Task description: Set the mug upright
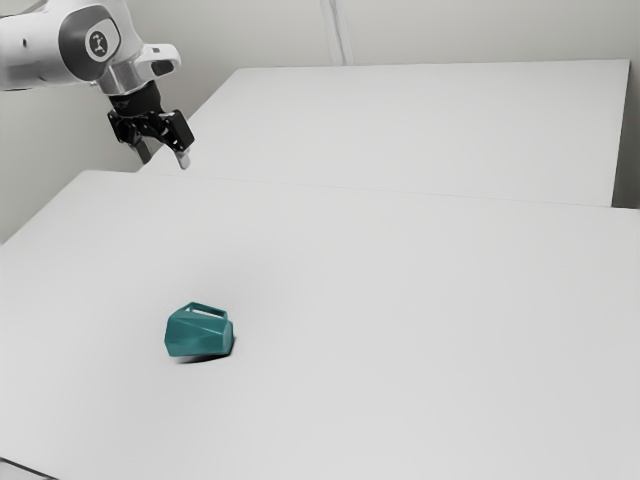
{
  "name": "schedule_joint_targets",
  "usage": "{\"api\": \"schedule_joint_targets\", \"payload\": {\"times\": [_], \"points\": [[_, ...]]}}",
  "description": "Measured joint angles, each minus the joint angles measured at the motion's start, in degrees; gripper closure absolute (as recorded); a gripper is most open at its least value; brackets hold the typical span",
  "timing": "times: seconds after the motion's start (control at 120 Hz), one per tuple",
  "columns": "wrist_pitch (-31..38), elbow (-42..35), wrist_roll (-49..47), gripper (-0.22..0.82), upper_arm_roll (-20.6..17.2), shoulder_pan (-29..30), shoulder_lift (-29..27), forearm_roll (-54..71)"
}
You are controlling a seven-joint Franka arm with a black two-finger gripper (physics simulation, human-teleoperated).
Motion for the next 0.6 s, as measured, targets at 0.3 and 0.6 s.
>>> {"api": "schedule_joint_targets", "payload": {"times": [0.3, 0.6], "points": [[0.0, -0.1, -0.6, 0.00, 0.0, 0.0, -0.2, -0.1], [0.1, -10.1, -1.1, 0.00, 0.7, -1.4, -7.1, -5.1]]}}
